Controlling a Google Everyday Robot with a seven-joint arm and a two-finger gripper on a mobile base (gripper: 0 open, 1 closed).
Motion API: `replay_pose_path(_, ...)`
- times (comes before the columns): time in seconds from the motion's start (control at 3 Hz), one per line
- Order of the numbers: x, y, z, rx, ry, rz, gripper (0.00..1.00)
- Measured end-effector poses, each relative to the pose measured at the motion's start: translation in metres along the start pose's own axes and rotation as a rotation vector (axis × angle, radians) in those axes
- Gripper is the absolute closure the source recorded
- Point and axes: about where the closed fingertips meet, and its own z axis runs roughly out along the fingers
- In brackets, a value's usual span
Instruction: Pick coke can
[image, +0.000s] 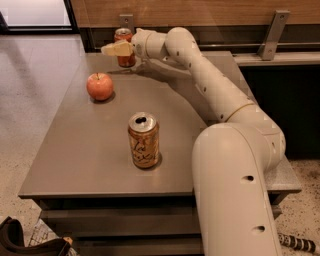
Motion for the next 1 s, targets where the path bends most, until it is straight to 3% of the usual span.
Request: replay_pose_path(1.0,0.0036,0.0092,0.0090,-0.015,0.004,0.002,0.96)
